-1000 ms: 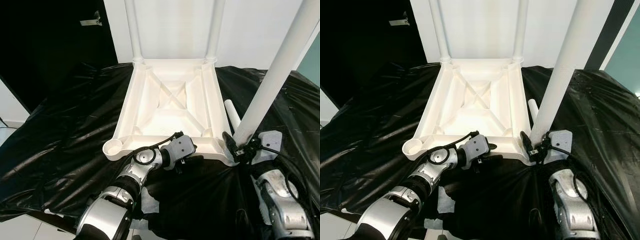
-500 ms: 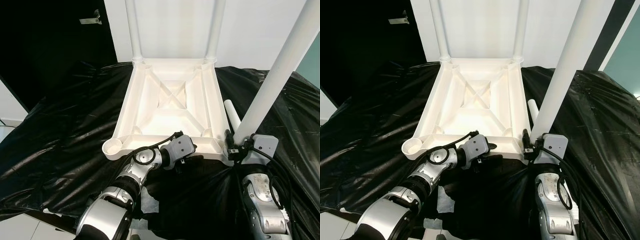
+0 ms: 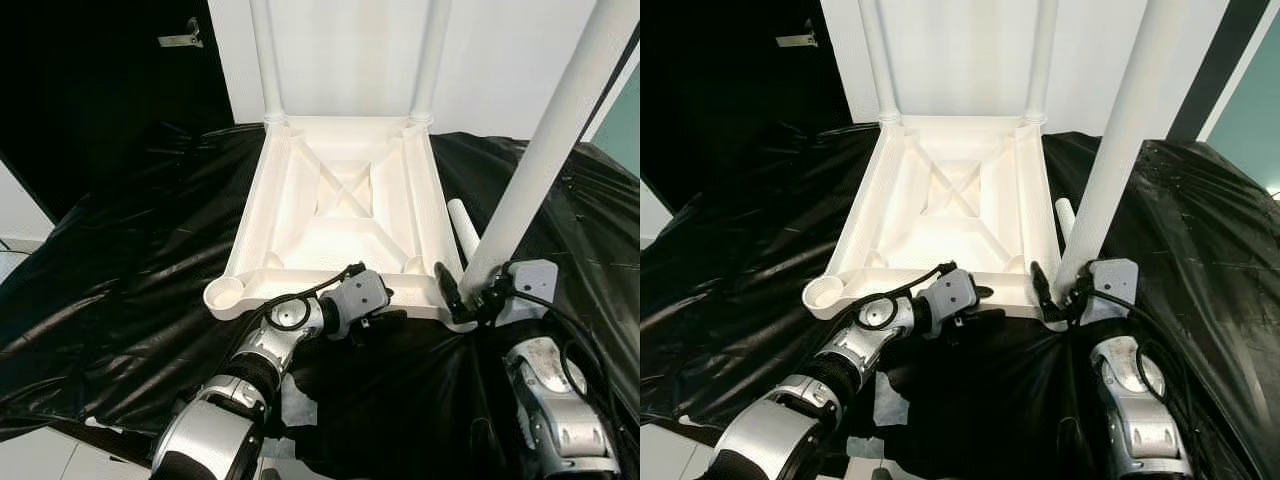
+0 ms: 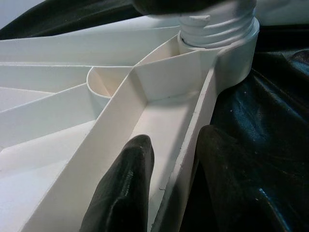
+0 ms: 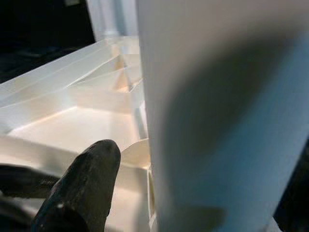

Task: Building children table

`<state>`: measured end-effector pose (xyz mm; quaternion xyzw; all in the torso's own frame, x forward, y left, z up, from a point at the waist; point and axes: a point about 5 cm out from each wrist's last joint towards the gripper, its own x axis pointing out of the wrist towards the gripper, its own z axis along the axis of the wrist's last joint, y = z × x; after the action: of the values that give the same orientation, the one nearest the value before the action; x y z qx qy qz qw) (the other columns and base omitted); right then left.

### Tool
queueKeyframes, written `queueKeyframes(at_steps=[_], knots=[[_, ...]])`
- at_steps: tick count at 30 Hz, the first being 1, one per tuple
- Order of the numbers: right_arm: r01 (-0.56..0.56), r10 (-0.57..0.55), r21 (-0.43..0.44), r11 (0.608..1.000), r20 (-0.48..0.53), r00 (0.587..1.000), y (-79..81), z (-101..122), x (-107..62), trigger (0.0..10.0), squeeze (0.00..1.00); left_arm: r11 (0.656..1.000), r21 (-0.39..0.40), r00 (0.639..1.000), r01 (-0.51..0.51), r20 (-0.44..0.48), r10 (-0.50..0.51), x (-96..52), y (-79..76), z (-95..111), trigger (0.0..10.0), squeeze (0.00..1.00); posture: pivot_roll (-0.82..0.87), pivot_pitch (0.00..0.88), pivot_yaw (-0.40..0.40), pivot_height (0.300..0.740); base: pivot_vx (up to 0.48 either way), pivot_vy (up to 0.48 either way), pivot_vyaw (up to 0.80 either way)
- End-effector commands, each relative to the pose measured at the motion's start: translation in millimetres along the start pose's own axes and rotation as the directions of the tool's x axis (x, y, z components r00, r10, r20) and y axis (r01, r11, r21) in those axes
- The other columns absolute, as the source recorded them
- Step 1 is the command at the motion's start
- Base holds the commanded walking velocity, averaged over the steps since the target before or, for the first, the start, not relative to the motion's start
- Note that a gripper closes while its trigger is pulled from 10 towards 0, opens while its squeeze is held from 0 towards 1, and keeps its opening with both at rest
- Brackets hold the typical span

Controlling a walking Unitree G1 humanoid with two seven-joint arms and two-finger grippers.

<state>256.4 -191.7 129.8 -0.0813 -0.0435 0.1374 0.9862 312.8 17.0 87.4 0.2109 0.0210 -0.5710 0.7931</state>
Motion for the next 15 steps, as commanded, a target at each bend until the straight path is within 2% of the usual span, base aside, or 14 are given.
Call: queueKeyframes(at_steps=[1, 5, 6, 7, 8, 9, 15], knots=[[-0.06, 0.061, 0.011, 0.998, -0.052, 0.997, -1.3, -7.6, -2.9, 10.0, 0.0, 0.992, -0.08, 0.991, -0.101, -0.092, 0.094, -2.2, -10.0, -23.6, 10.0, 0.0, -0.07, 0.0, -0.012, 0.74, 0.0, 0.0, 0.0], [-0.173, 0.174, 0.02, 0.985, -0.098, 0.98, -7.0, -7.9, -7.4, 10.0, 0.0, 0.992, -0.077, 0.991, -0.1, -0.094, 0.093, -2.8, -9.4, -23.8, 10.0, 0.0, -0.07, 0.0, -0.006, 0.74, 0.0, 0.0, 0.0], [-0.203, 0.204, 0.014, 0.979, -0.109, 0.973, -9.0, -7.4, -8.7, 4.2, 0.0, 0.992, -0.076, 0.991, -0.1, -0.095, 0.093, -2.9, -9.1, -23.8, 10.0, 0.0, -0.07, 0.0, -0.004, 0.74, 0.0, 0.0, 0.0], [-0.203, 0.204, 0.014, 0.979, -0.109, 0.973, -9.0, -7.4, -8.7, 4.2, 0.0, 0.992, -0.076, 0.991, -0.1, -0.095, 0.093, -2.9, -9.1, -23.8, 10.0, 0.0, -0.07, 0.0, -0.004, 0.74, 0.0, 0.0, 0.0], [-0.227, 0.226, 0.01, 0.974, -0.113, 0.967, -10.7, -6.7, -9.6, 3.4, 0.0, 0.992, -0.075, 0.991, -0.1, -0.095, 0.093, -3.0, -8.8, -23.7, 10.0, 0.0, -0.07, 0.0, -0.004, 0.74, 0.0, 0.0, 0.0], [-0.239, 0.239, 0.012, 0.971, -0.115, 0.964, -13.0, -5.8, -10.3, 0.0, 0.0, 0.992, -0.074, 0.991, -0.101, -0.095, 0.093, -3.0, -8.3, -23.3, 10.0, 0.0, -0.07, 0.0, -0.004, 0.74, 0.0, 0.0, 0.0], [-0.261, 0.26, 0.008, 0.965, -0.147, 0.954, -16.3, -8.7, -11.3, 0.0, 0.0, 0.992, -0.072, 0.991, -0.103, -0.094, 0.096, -2.6, -7.0, -22.3, 10.0, 0.0, -0.07, 0.0, -0.005, 0.74, 0.0, 0.0, 0.0]])
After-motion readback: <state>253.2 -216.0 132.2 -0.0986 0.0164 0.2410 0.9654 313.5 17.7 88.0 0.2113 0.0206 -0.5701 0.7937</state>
